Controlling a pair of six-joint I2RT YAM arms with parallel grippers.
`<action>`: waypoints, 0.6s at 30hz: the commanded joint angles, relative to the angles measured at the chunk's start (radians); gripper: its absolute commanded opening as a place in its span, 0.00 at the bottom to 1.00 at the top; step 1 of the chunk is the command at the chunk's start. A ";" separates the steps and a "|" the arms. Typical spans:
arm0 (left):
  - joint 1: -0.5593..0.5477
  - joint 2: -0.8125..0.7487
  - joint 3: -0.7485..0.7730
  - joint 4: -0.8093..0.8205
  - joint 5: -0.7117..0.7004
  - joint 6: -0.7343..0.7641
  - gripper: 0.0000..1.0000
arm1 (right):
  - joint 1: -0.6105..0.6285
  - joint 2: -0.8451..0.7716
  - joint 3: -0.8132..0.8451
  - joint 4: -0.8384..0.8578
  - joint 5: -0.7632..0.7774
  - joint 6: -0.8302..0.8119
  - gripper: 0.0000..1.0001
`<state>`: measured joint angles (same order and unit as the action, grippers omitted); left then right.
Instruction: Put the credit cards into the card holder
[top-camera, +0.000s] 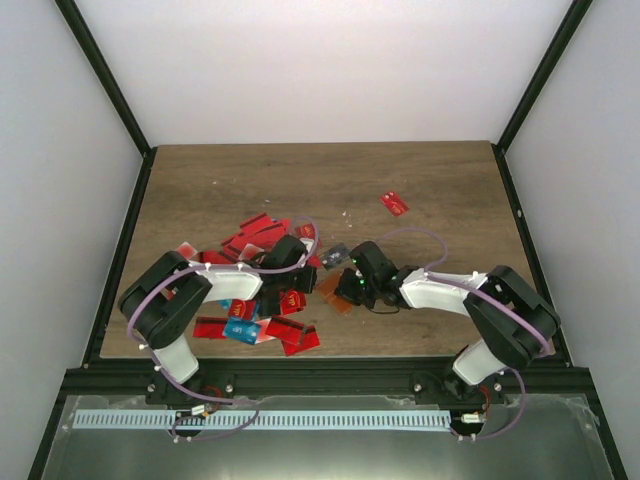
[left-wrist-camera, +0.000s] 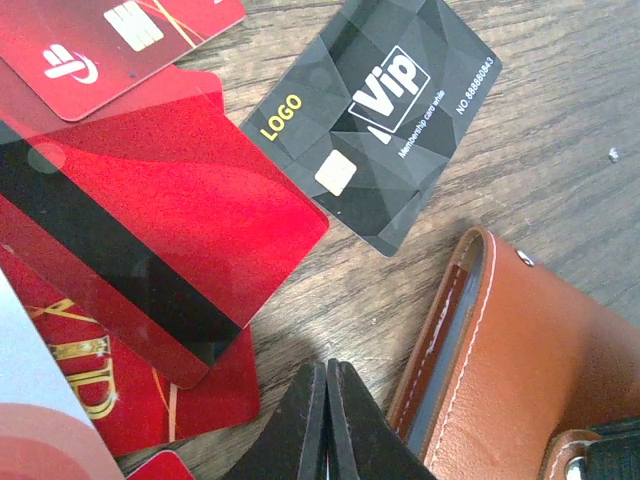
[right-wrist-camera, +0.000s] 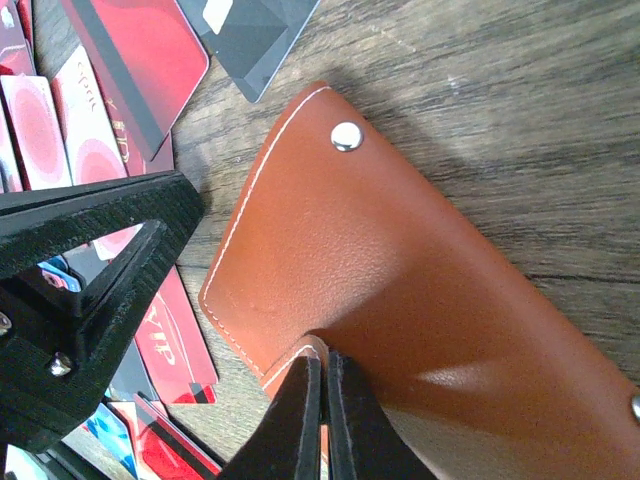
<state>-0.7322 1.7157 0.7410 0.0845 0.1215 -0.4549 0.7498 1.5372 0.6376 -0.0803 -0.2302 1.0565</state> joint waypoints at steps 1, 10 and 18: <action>0.004 0.032 -0.015 -0.124 -0.057 0.038 0.04 | 0.033 0.132 -0.136 -0.455 0.053 0.088 0.01; 0.004 -0.113 -0.042 -0.120 0.040 0.047 0.04 | 0.059 0.144 -0.266 -0.321 -0.014 0.185 0.12; 0.002 -0.263 -0.077 -0.045 0.200 0.060 0.07 | 0.065 0.035 -0.199 -0.424 0.069 0.184 0.17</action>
<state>-0.7311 1.5021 0.6777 -0.0082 0.2165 -0.4152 0.7757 1.5143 0.5594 0.0559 -0.2276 1.2209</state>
